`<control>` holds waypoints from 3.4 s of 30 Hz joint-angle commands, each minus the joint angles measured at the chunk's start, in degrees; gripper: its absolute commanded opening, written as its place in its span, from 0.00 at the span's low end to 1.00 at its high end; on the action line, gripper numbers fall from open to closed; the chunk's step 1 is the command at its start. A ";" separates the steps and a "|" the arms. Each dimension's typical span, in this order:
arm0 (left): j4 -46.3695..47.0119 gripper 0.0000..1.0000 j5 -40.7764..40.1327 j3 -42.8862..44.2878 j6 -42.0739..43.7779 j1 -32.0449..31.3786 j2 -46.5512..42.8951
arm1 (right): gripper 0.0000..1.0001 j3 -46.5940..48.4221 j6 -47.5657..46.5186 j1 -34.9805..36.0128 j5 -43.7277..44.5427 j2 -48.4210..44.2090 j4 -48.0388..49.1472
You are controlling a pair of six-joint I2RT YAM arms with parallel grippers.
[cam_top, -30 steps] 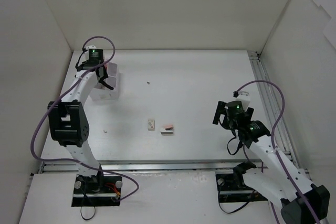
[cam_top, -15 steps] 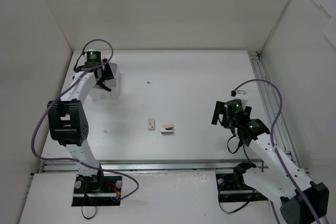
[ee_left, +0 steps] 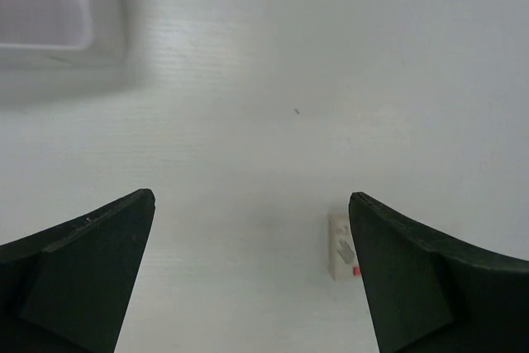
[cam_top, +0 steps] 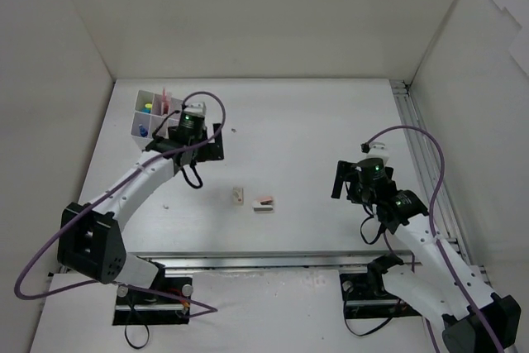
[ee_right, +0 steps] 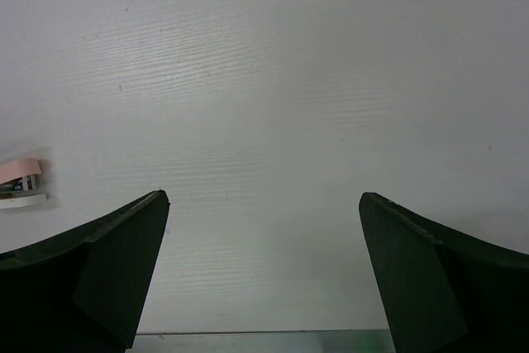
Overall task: Sort the stationery into containers
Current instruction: Pick up the stationery from the center of the board, then place the stationery in the storage box, then pick up the stapler from the center of the board.
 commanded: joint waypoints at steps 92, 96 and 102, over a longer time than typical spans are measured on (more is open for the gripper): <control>-0.37 0.89 -3.04 16.31 15.26 4.13 10.68 | 0.98 1.27 -0.66 -0.88 2.79 0.66 1.01; 5.26 1.00 19.35 7.70 31.50 -4.66 4.79 | 0.98 1.00 -1.10 -0.89 -0.28 0.83 1.02; 4.92 1.00 21.35 4.96 32.17 -17.77 7.49 | 0.98 0.39 0.04 -1.06 -0.91 1.36 0.75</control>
